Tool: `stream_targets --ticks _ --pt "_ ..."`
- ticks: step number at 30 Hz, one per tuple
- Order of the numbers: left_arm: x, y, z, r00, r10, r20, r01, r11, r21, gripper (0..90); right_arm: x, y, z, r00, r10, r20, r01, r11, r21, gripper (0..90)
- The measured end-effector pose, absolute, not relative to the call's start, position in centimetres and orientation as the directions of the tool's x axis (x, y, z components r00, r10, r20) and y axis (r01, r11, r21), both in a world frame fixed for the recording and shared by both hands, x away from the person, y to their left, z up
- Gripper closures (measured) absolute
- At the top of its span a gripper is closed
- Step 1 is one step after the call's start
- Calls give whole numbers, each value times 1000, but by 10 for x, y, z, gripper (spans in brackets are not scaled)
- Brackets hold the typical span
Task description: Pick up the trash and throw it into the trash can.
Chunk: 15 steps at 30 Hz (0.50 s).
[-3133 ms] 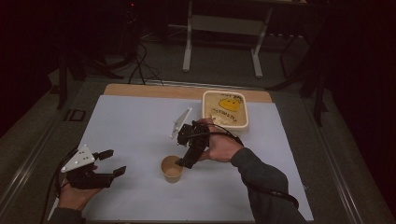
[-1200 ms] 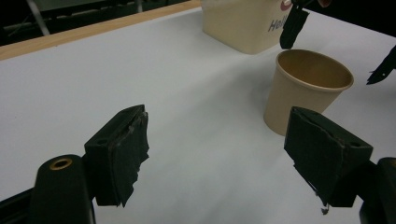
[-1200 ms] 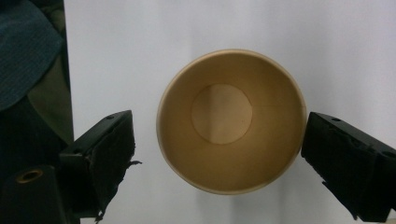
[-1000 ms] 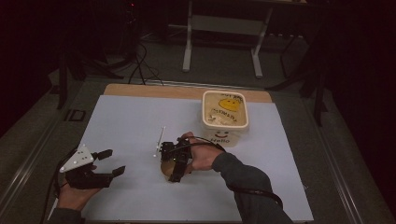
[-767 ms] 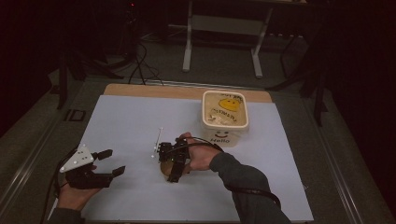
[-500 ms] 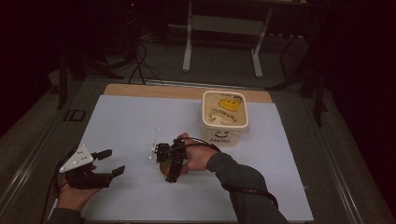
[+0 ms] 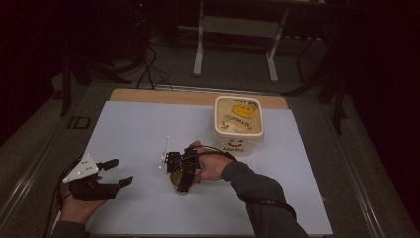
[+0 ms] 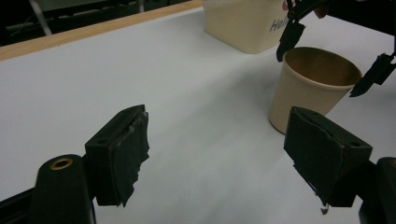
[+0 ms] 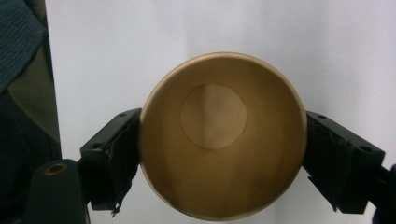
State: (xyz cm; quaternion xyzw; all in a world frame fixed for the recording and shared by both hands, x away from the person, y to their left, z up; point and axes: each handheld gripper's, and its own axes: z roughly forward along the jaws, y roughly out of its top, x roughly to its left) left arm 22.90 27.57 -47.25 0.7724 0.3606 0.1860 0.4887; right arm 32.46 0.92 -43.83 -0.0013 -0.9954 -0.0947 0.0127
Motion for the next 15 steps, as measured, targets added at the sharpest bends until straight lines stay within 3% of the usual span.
stream_targets --ticks 15 --pt "229 276 -472 670 740 -65 375 -262 889 221 325 8 -436 -1000 -9 23 -4 981 193 174"
